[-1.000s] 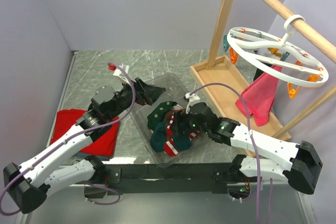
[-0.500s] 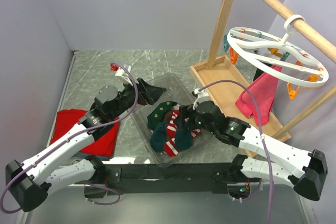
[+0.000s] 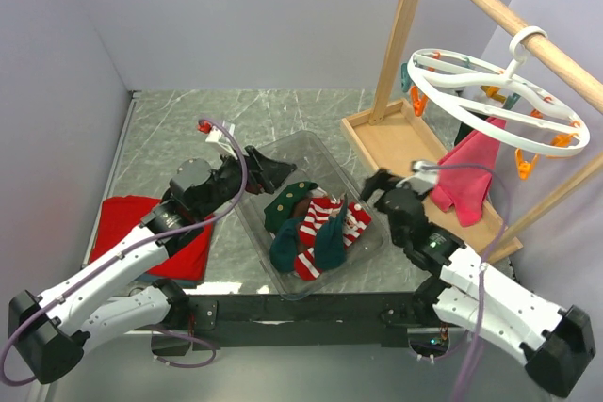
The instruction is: Remove the socks clipped to the hanger
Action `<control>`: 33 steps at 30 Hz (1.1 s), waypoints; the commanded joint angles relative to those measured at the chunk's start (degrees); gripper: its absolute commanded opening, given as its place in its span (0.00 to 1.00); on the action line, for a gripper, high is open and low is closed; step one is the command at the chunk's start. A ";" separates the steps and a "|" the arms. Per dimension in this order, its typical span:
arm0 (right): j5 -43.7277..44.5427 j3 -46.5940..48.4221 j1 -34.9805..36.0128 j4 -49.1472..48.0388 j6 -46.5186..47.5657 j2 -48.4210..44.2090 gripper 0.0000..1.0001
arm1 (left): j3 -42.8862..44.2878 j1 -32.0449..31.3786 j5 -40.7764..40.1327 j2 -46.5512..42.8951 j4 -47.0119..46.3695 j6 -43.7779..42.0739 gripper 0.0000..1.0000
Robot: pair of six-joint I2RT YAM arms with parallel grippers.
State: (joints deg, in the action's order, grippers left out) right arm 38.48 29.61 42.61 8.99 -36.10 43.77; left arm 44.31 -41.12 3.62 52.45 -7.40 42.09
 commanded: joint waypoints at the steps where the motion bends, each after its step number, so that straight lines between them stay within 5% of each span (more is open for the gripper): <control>1: 9.93 -1.49 -12.62 -14.70 -0.73 0.52 0.91 | -0.90 -0.18 2.70 0.90 -3.93 0.45 0.86; 5: 14.25 3.43 -18.08 -21.10 5.75 12.44 0.74 | -1.60 -0.19 5.95 2.83 -6.84 1.42 0.86; 8: 16.80 6.69 -20.37 -28.38 12.59 20.00 0.70 | -1.86 -0.27 7.54 3.89 -8.24 1.77 0.85; 17: 29.80 19.08 -27.31 -33.08 24.67 36.12 0.76 | -3.71 -0.27 10.45 3.54 -10.09 1.86 0.86; 21: 30.59 21.63 -29.60 -31.66 24.14 37.35 0.76 | -3.97 -0.18 11.15 4.24 -10.44 1.60 0.86; 27: 29.73 23.21 -32.58 -45.45 37.31 42.09 0.80 | -3.62 -0.18 13.43 5.39 -11.85 2.12 0.85; 33: 26.21 29.54 -36.54 -48.61 41.19 47.19 0.80 | -2.48 -0.18 14.05 6.09 -10.10 1.25 0.85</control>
State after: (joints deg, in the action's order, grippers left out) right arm 65.23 54.06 8.32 -31.57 -0.10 89.25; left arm 40.47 -41.12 15.88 58.11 -16.32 44.21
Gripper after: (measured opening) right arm 0.804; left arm 0.854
